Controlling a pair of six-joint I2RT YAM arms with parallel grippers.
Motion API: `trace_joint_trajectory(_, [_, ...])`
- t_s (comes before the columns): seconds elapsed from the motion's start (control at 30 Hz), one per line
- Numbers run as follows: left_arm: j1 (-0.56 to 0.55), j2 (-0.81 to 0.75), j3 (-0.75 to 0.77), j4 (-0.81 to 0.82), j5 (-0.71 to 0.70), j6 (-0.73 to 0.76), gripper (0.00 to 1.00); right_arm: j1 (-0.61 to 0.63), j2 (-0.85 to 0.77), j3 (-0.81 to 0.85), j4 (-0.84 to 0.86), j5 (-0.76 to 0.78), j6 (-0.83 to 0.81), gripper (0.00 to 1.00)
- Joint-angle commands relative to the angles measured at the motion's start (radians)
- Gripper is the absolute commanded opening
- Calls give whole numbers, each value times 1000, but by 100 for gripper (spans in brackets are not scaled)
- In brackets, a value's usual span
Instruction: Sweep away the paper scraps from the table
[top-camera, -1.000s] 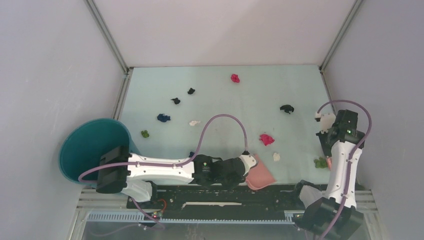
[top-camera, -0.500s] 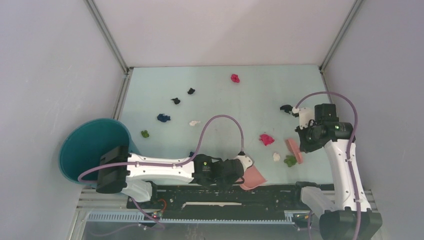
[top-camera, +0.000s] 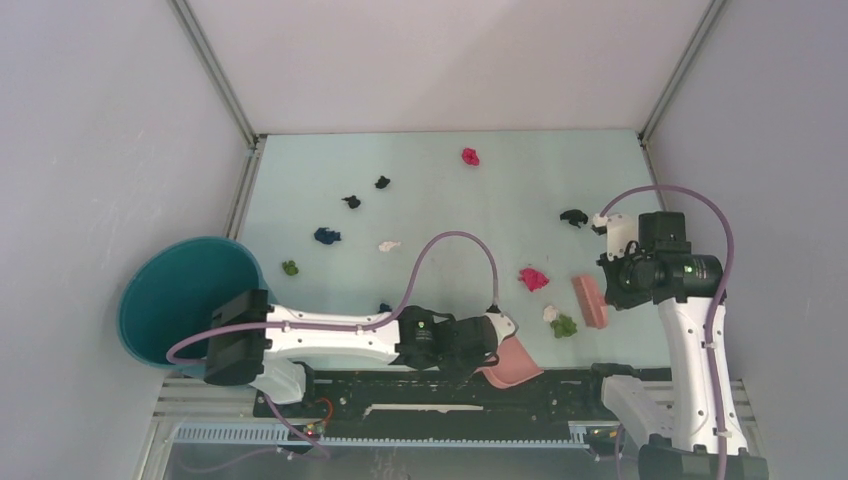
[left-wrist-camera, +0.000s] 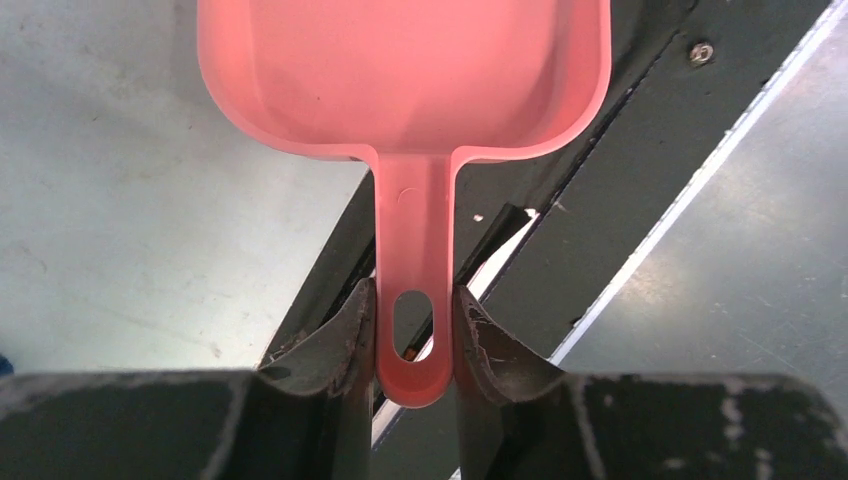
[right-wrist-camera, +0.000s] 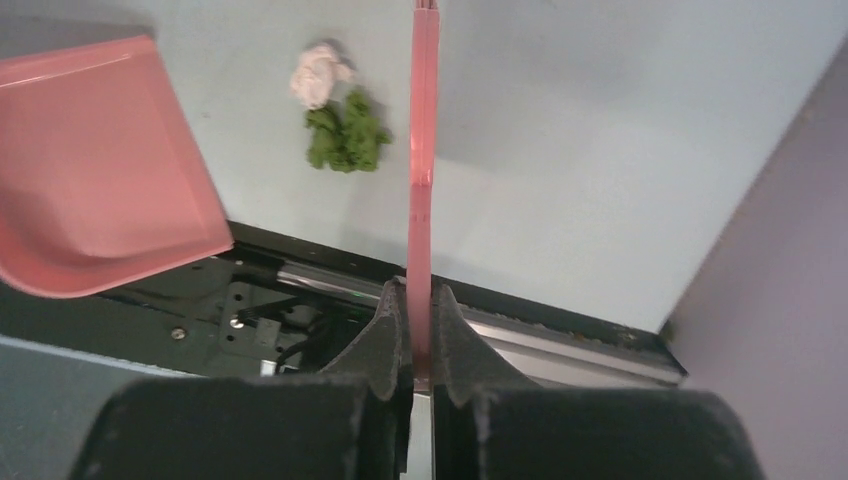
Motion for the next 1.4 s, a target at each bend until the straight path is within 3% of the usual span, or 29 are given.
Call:
trace_joint_trajectory(0.0, [-4,27,77,-16,73,26,0,18,11,-3,75,216,-17,0])
trace_joint_trajectory(0.07, [-4,36,104,-40,74,22,0,29,9,-48,139,343,-45,0])
trace_joint_trajectory(0.17, [-4,60,137,-82,48,21,0,36,18,-65,173,366,-60,0])
trace_joint_trajectory(0.5, [-4,210,224,-138,-6,63,0,171,89,-66,67,6,64,0])
trace_joint_trajectory(0.73, [-4,276,260,-128,-45,43,0,250,46,-65,18,-144,90,0])
trace_joint_trajectory(1.3, [-4,287,176,54,-99,13,0,261,2,-69,-23,-297,12,0])
trace_joint_trajectory(1.37, [-4,276,155,87,-101,18,8,261,-1,-63,-32,-314,0,0])
